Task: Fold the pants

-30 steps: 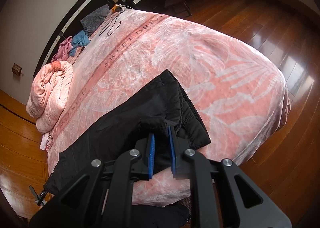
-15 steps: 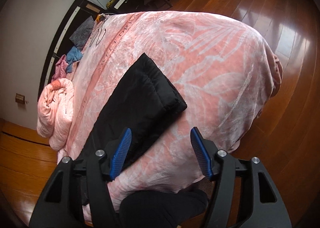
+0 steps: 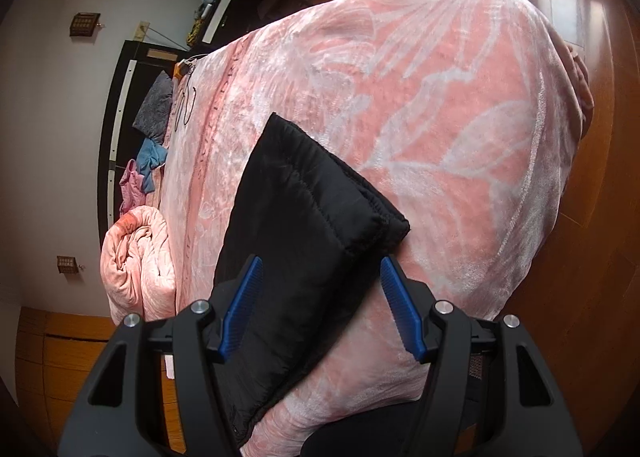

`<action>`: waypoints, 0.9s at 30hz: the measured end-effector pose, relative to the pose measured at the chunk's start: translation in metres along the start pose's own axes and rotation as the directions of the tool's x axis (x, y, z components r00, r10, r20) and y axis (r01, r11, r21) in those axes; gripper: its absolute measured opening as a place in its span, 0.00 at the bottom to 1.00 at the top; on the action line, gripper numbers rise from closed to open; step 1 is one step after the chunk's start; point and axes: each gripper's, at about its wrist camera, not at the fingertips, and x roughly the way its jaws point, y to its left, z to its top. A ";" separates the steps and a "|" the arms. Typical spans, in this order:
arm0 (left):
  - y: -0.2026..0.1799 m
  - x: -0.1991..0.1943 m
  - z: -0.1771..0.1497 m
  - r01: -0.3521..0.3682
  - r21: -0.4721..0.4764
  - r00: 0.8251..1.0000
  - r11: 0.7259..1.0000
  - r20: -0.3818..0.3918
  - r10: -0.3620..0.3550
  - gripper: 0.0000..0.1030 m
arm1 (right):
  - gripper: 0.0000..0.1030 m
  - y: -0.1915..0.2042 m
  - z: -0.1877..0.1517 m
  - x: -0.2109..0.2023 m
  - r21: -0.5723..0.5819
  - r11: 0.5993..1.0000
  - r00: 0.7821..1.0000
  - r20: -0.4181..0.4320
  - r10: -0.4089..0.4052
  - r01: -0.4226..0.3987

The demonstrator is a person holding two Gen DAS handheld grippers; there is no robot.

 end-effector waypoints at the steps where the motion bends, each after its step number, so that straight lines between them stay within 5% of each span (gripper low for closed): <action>1: -0.007 0.000 0.000 -0.040 0.015 0.999 0.999 0.006 0.040 0.32 | 0.60 0.000 0.002 0.004 0.003 1.000 1.000 0.001 -0.002 0.002; 3: -0.016 -0.003 0.002 -0.105 0.021 0.994 0.994 0.025 0.104 0.27 | 0.46 0.003 0.002 0.004 -0.010 1.000 1.000 0.024 -0.018 0.019; 4: -0.017 -0.005 0.004 -0.122 0.013 0.992 0.992 0.033 0.122 0.25 | 0.24 0.006 0.002 0.002 -0.024 0.999 0.999 0.032 -0.025 0.026; 8: -0.013 -0.006 0.014 -0.145 -0.005 0.989 0.989 0.022 0.145 0.23 | 0.15 0.010 -0.004 -0.003 -0.081 0.996 0.999 0.040 -0.026 0.029; 19: -0.016 0.003 0.012 -0.186 0.024 0.982 0.982 0.035 0.185 0.25 | 0.15 -0.016 0.002 0.015 -0.049 0.997 0.998 -0.018 -0.068 0.067; 21: -0.018 0.001 0.010 -0.192 0.043 0.981 0.980 0.045 0.190 0.26 | 0.20 -0.014 0.001 0.005 -0.039 0.999 0.999 0.011 -0.037 0.037; 23: -0.019 -0.001 0.008 -0.197 0.054 0.980 0.979 0.050 0.195 0.27 | 0.39 -0.010 -0.001 -0.012 -0.049 0.998 0.997 0.064 -0.038 0.041; 27: -0.018 0.001 0.009 -0.198 0.048 0.980 0.979 0.045 0.196 0.28 | 0.41 -0.009 -0.004 -0.025 -0.032 0.999 0.998 0.066 0.001 0.001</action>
